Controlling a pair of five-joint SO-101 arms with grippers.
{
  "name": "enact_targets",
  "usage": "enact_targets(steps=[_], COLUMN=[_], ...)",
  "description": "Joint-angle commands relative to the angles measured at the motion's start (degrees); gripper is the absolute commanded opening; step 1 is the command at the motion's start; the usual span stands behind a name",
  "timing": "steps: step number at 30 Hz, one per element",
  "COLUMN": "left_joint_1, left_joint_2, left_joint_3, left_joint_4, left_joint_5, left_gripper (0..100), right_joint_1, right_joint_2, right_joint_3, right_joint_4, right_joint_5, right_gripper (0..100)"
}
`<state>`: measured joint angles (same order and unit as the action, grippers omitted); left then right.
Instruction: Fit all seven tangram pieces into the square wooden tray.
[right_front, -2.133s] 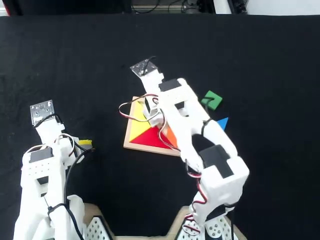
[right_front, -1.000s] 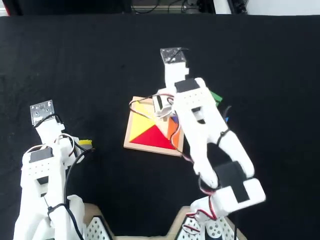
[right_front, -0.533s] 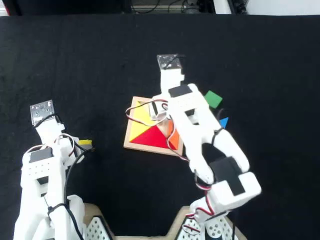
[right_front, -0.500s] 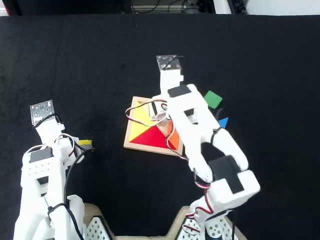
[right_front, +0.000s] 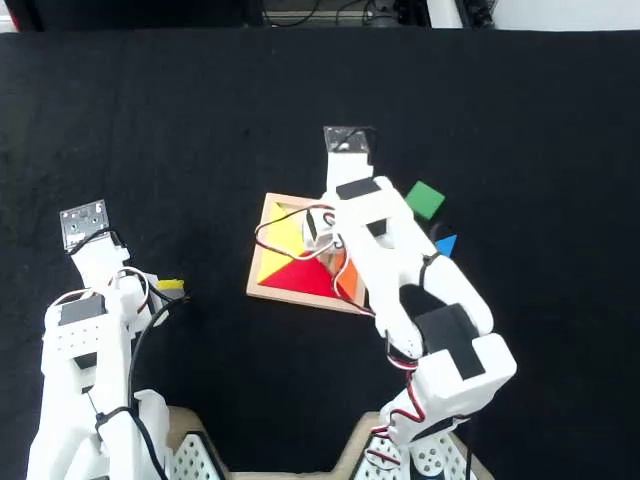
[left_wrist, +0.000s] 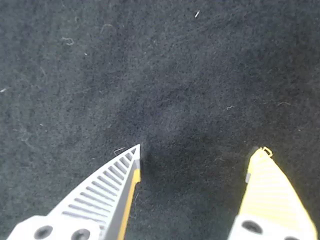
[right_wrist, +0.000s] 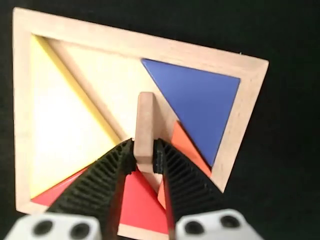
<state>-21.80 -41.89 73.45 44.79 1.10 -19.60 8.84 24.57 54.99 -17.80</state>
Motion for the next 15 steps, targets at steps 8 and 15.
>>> enact_targets(steps=[8,15], left_joint_1=[0.7,0.7], left_joint_2=[-0.4,-0.4], left_joint_3=[-0.3,-0.3], left_joint_4=[-0.3,-0.3], left_joint_5=[-0.8,-0.8], left_gripper=[33,33], right_joint_1=[3.2,2.8], right_joint_2=[-0.5,-2.8], right_joint_3=[1.5,2.3], right_joint_4=[-0.5,-1.0], right_joint_5=[-0.3,1.8], right_gripper=[1.1,5.3])
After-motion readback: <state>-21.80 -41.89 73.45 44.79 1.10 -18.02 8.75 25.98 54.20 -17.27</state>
